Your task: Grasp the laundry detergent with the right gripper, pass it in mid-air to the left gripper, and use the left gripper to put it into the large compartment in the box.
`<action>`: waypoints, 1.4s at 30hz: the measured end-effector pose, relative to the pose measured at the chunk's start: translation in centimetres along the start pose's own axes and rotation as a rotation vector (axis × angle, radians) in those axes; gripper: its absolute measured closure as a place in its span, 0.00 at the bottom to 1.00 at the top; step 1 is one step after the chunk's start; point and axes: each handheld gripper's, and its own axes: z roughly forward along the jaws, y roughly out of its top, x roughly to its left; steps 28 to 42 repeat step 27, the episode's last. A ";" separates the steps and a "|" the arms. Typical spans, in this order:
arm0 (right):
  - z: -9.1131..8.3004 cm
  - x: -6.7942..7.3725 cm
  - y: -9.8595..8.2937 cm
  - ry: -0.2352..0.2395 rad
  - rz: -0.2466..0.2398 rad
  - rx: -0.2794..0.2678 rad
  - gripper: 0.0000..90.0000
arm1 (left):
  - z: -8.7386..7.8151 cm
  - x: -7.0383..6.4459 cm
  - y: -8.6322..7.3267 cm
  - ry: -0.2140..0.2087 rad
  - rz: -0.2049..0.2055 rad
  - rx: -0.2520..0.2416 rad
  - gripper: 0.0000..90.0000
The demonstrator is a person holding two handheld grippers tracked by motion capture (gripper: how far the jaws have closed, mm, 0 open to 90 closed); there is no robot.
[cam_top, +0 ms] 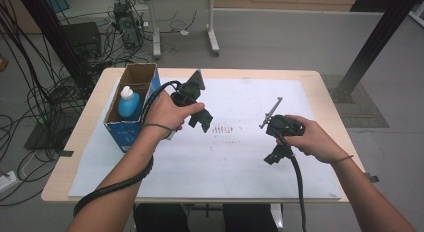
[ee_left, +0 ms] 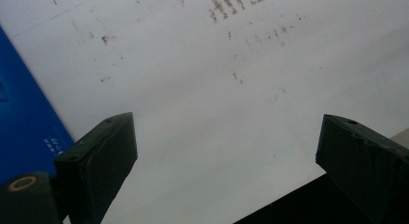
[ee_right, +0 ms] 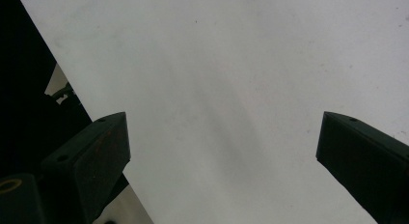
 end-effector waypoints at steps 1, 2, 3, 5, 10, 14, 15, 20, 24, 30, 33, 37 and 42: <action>0.0 0.0 0.0 -0.001 0.001 0.001 0.05 | 0.0 0.0 0.0 -0.002 -0.005 -0.001 0.09; 0.0 0.0 0.0 -0.001 0.001 0.001 0.05 | 0.0 0.0 0.0 -0.002 -0.002 -0.003 0.08; 0.0 0.0 0.0 0.000 0.000 0.001 0.05 | 0.1 0.0 0.0 -0.003 -0.005 -0.003 0.08; 0.0 0.0 0.0 0.000 -0.001 0.002 0.05 | 0.1 0.1 0.0 -0.001 -0.005 0.001 0.09; 0.1 0.0 0.1 0.000 -0.006 0.000 0.05 | 0.1 0.0 0.0 0.000 -0.008 -0.004 0.09; 0.1 0.0 0.1 0.001 0.001 -0.003 0.05 | 0.2 -0.2 0.0 -0.002 -0.003 -0.005 0.09; 0.1 0.0 0.1 0.002 0.000 -0.002 0.05 | 0.2 -0.2 0.0 -0.001 0.000 -0.001 0.09; 0.1 0.0 0.0 0.000 0.001 -0.002 0.05 | 0.0 -0.1 -0.1 0.000 -0.009 -0.009 0.09; -0.1 0.2 0.0 -0.004 0.007 -0.003 0.05 | -0.1 -0.1 -0.3 -0.004 -0.004 -0.009 0.09; -0.3 0.6 0.0 -0.007 0.003 -0.009 0.05 | -0.1 -0.2 -0.6 -0.008 0.000 -0.014 0.09; -0.3 0.6 0.0 -0.007 0.003 -0.009 0.05 | -0.1 -0.2 -0.6 -0.008 0.000 -0.014 0.09; -0.3 0.6 0.0 -0.007 0.003 -0.009 0.05 | -0.1 -0.2 -0.6 -0.008 0.000 -0.014 0.09; -0.3 0.6 0.0 -0.007 0.003 -0.009 0.05 | -0.1 -0.2 -0.6 -0.008 0.000 -0.014 0.09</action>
